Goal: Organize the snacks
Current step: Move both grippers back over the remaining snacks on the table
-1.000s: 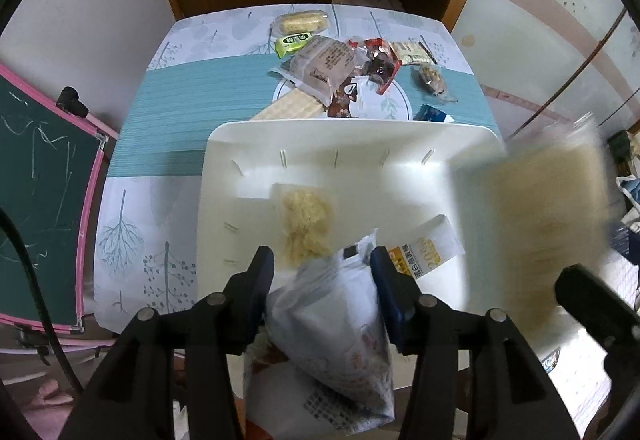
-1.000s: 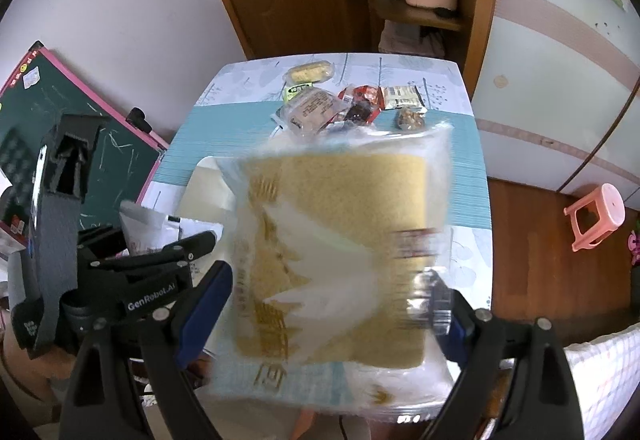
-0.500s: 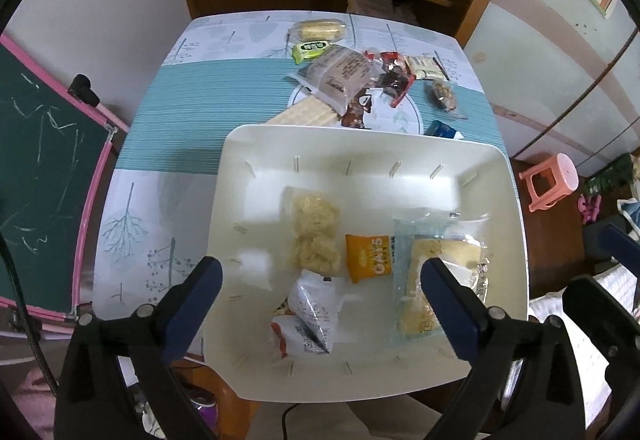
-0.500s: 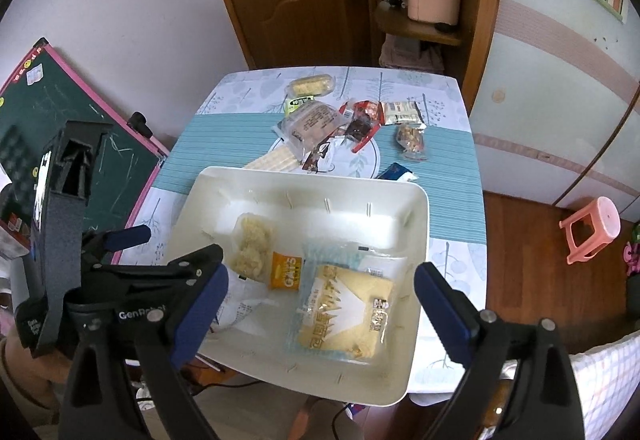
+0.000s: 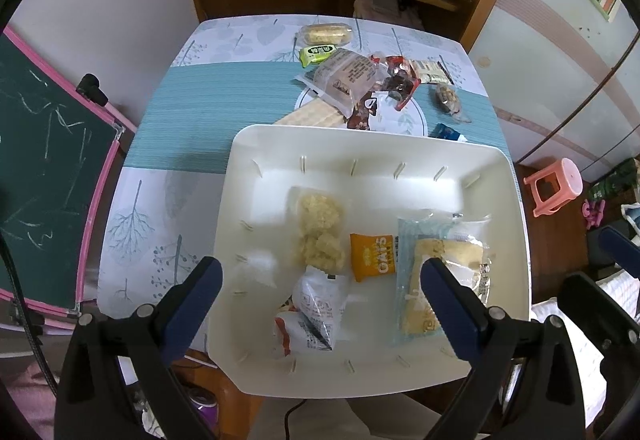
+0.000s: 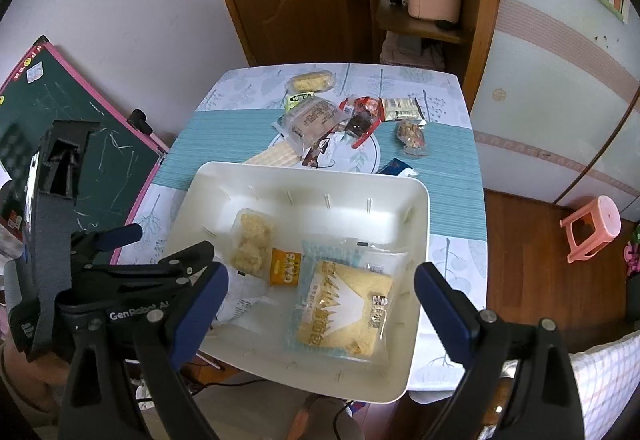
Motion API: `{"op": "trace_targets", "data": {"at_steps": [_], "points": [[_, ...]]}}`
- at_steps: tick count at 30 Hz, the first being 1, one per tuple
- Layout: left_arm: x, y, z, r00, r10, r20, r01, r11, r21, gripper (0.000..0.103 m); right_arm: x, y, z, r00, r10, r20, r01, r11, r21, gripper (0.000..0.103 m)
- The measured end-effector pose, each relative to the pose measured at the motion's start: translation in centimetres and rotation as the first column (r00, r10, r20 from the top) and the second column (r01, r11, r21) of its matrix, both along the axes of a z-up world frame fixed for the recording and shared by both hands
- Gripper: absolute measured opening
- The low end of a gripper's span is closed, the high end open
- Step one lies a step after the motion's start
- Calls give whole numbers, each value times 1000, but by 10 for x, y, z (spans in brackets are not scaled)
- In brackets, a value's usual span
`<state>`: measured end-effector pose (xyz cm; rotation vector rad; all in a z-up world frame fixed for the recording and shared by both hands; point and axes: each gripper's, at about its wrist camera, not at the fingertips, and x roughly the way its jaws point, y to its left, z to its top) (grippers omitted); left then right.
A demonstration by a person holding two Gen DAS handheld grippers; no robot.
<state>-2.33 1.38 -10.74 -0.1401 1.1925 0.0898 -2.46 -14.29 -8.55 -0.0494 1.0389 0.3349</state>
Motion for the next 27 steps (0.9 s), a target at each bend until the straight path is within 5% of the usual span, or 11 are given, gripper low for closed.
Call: {"op": "trace_targets", "data": {"at_steps": [19, 27], "points": [[29, 16, 3, 1000, -9, 17, 9, 1000, -7, 99, 27, 18, -22, 998, 12, -58, -15, 999, -41, 95], [71, 31, 17, 995, -15, 101, 14, 1000, 12, 99, 52, 20, -25, 998, -29, -54, 25, 998, -62, 95]]}}
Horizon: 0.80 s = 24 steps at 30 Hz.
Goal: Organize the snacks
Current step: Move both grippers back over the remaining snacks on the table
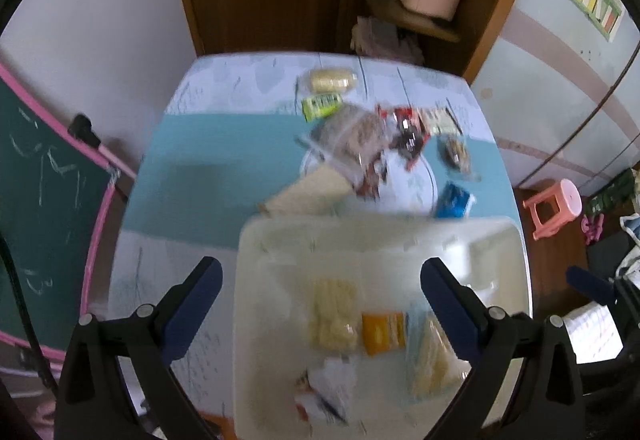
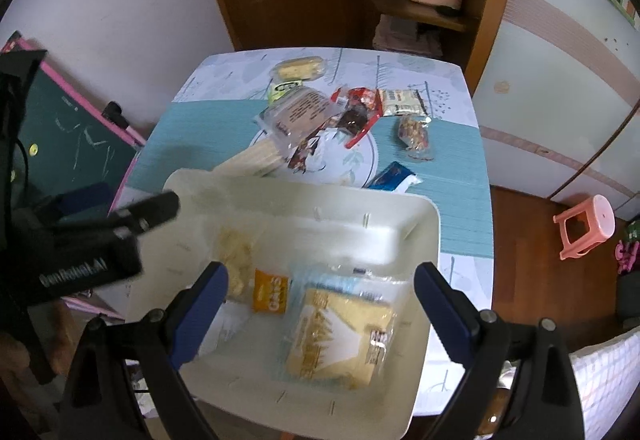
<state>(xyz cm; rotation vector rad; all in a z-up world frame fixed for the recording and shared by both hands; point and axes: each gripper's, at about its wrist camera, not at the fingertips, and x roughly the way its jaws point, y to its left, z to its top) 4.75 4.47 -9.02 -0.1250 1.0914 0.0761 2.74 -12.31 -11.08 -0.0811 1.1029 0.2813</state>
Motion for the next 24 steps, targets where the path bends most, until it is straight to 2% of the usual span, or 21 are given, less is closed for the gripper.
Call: {"op": "trace_targets", "data": {"at_steps": [7, 12, 19, 24], "points": [[39, 21, 10, 996, 37, 80, -42, 997, 60, 99, 34, -10, 6, 997, -66, 32, 66, 998, 3, 95], [75, 30, 6, 998, 26, 64, -32, 996, 87, 99, 66, -25, 14, 992, -106, 62, 106, 994, 11, 95], [133, 27, 6, 997, -38, 68, 31, 994, 108, 99, 125, -53, 10, 986, -168, 19, 167, 985, 52, 90], [184, 5, -10, 988, -152, 21, 149, 984, 100, 99, 169, -72, -3, 975, -216, -42, 219, 972, 86, 90]]}}
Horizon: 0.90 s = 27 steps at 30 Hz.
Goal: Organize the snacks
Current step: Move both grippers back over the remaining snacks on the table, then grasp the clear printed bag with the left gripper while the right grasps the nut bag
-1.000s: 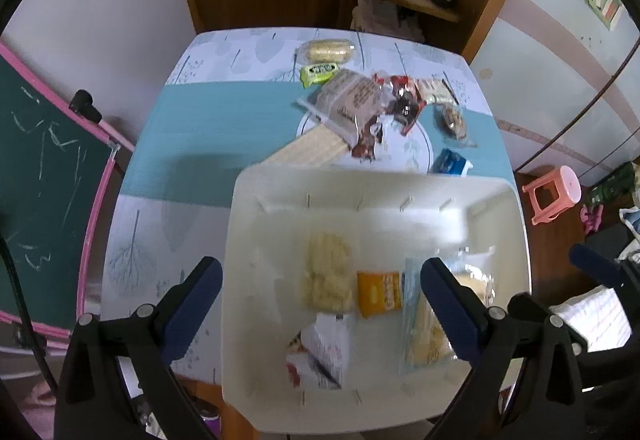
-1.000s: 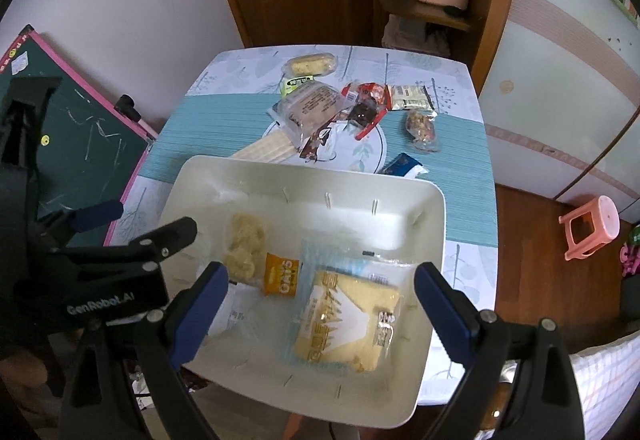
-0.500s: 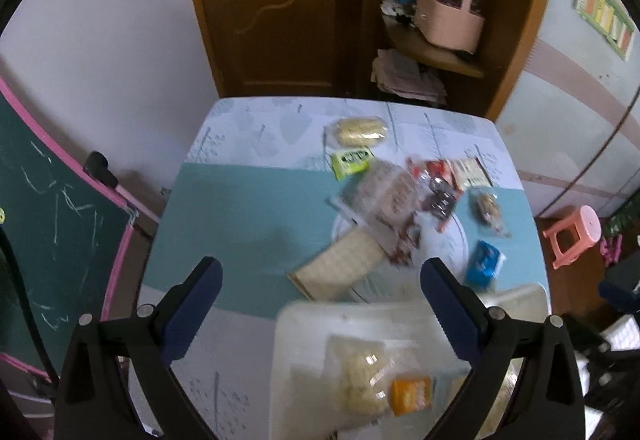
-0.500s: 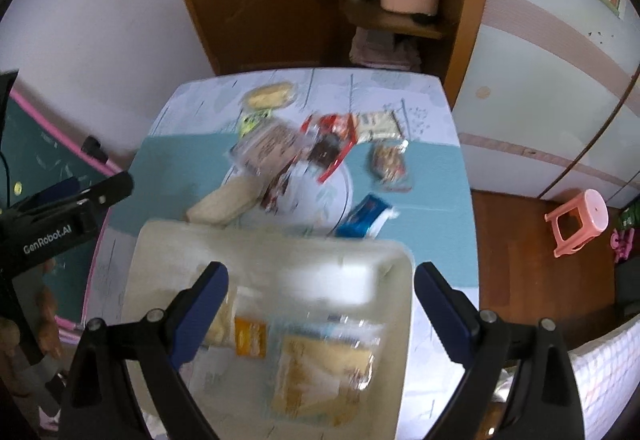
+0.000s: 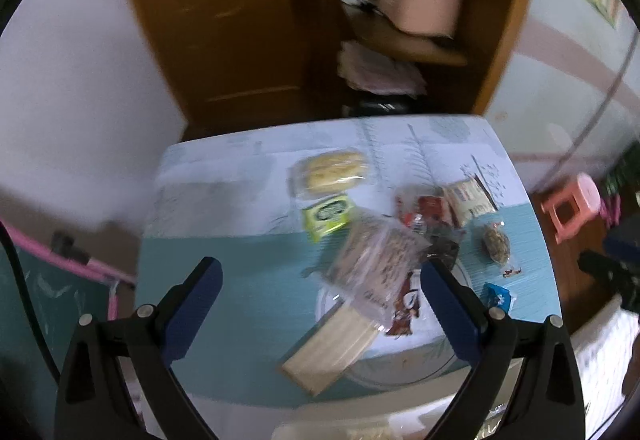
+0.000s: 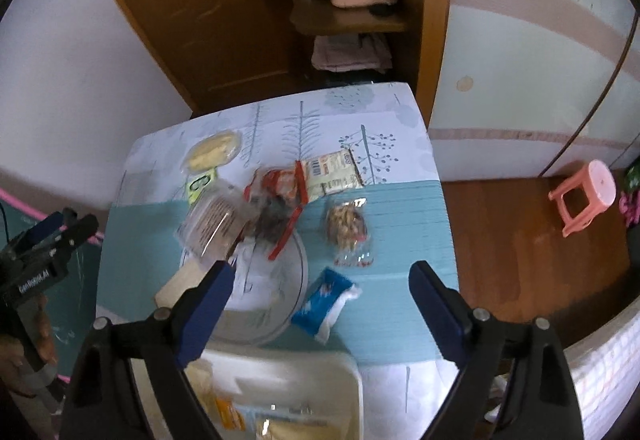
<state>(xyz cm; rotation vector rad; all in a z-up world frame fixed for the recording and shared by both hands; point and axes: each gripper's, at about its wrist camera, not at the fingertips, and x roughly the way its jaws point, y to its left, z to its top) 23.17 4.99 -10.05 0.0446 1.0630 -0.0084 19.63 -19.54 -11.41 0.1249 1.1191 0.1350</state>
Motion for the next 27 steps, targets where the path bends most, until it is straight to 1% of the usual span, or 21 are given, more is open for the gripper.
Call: {"op": "trace_targets", "data": {"at_steps": [3, 5, 7, 8, 9, 10, 12, 15, 25, 26, 27], "points": [[28, -18, -30, 995, -74, -67, 74, 997, -7, 99, 27, -7, -14, 999, -32, -33, 32, 999, 0, 90], [37, -30, -49, 987, -112, -114, 110, 994, -19, 99, 43, -10, -27, 998, -43, -55, 43, 999, -7, 88], [47, -40, -71, 976, -150, -161, 148, 989, -21, 99, 57, -10, -43, 995, -47, -88, 45, 999, -25, 84], [50, -43, -80, 973, -156, -173, 156, 988, -14, 99, 62, -11, -50, 994, -47, -102, 44, 999, -28, 80], [51, -46, -86, 971, -158, -182, 159, 987, -7, 99, 66, -10, -57, 992, -46, -118, 43, 999, -30, 75], [54, -48, -94, 968, -159, -196, 160, 987, -7, 99, 72, -9, -67, 989, -44, -141, 41, 999, -24, 74], [58, -50, -107, 960, -168, -222, 166, 986, -25, 99, 77, -7, -79, 985, -42, -169, 43, 999, 1, 74], [64, -53, -126, 952, -161, -259, 163, 987, -13, 99, 84, -1, -94, 979, -33, -203, 39, 999, 24, 74], [80, -45, -168, 930, -127, -344, 122, 992, -37, 99, 100, 10, -139, 957, -40, -287, 36, 999, -19, 73], [81, -44, -171, 928, -124, -351, 116, 992, -44, 99, 100, 11, -142, 956, -38, -291, 33, 999, -24, 71], [81, -43, -174, 927, -121, -356, 110, 993, -51, 99, 100, 12, -145, 955, -35, -296, 28, 999, -28, 66]]}}
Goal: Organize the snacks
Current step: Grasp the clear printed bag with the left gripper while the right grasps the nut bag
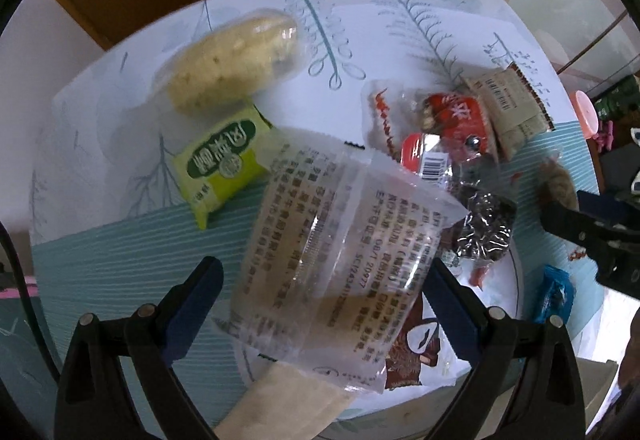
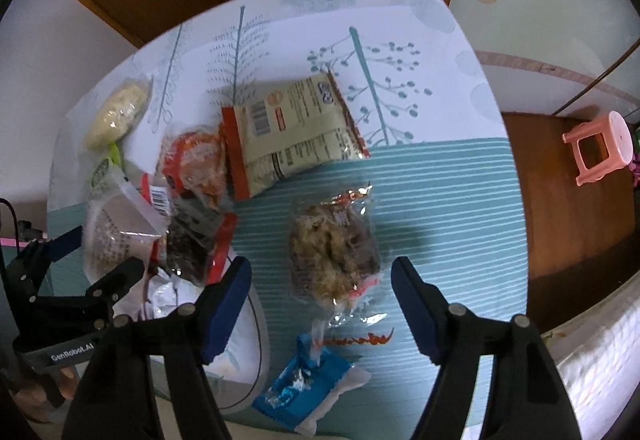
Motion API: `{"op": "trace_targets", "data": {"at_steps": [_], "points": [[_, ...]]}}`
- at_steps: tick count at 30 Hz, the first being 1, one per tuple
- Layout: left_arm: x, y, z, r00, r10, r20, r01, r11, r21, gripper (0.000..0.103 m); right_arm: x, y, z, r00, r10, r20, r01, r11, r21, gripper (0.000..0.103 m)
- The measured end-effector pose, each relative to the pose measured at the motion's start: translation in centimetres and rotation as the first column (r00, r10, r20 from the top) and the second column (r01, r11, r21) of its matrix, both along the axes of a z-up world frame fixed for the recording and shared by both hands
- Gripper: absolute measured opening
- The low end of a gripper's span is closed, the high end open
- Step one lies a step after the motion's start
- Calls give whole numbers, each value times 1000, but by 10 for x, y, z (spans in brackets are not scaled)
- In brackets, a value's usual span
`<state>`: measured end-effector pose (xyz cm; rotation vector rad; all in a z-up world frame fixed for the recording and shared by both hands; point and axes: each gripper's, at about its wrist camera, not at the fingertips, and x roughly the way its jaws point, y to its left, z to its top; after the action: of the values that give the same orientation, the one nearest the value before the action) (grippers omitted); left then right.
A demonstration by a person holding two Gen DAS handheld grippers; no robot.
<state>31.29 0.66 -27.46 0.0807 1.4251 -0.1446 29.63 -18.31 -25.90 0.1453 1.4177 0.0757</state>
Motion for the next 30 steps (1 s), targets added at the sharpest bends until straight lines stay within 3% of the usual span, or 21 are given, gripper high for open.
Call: {"op": "trace_targets", "data": {"at_steps": [5, 12, 17, 24, 30], "points": [[-1, -1, -6, 1000, 9, 4, -9, 1000, -6, 91, -1, 5, -8, 1000, 18, -9, -19, 999, -27, 47], [-10, 0, 2, 998, 40, 43, -39, 999, -17, 72, -8, 7, -8, 999, 38, 5, -38, 999, 3, 44], [-17, 4, 18, 994, 83, 78, -83, 997, -2, 70, -19, 10, 4, 999, 43, 26, -44, 998, 34, 39], [-42, 11, 74, 980, 94, 173, -93, 996, -15, 70, -37, 14, 35, 995, 61, 82, -67, 995, 71, 38], [-84, 18, 136, 962, 110, 248, -98, 993, -60, 70, -67, 22, 85, 985, 67, 161, -93, 983, 160, 38]]}}
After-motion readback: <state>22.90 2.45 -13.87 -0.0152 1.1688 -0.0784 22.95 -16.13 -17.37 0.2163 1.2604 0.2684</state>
